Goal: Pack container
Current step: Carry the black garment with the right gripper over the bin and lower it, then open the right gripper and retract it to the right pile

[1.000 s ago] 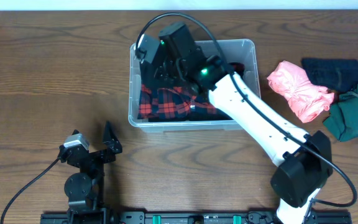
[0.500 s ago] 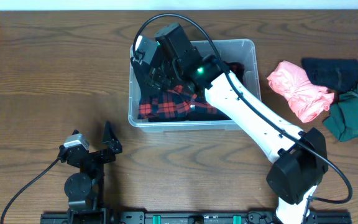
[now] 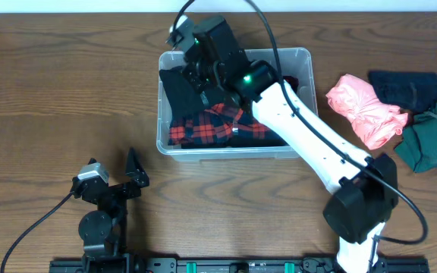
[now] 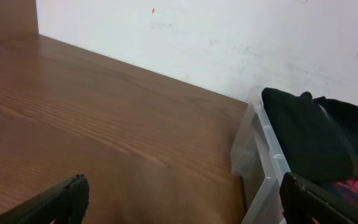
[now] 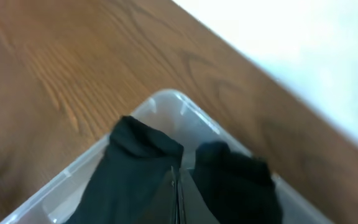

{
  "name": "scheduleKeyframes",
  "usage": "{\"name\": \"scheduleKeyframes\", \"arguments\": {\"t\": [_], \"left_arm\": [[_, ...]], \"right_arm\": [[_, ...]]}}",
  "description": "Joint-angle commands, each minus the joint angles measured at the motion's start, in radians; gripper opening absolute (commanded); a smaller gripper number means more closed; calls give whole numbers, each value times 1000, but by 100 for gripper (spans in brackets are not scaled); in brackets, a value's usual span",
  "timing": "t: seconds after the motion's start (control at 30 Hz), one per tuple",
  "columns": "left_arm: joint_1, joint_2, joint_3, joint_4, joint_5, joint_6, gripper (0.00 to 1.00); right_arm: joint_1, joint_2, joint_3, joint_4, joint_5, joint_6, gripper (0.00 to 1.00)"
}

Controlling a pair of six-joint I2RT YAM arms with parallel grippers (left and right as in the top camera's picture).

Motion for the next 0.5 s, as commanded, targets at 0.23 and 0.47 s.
{"name": "scheduleKeyframes", "arguments": {"t": [0.23, 0.47], "left_arm": [[-2, -5, -22, -36, -9, 2, 98], [-2, -5, -22, -36, -9, 2, 98]], "right_arm": [[-1, 186, 16, -18, 2, 273, 1], [-1, 294, 16, -31, 2, 311, 1]]}}
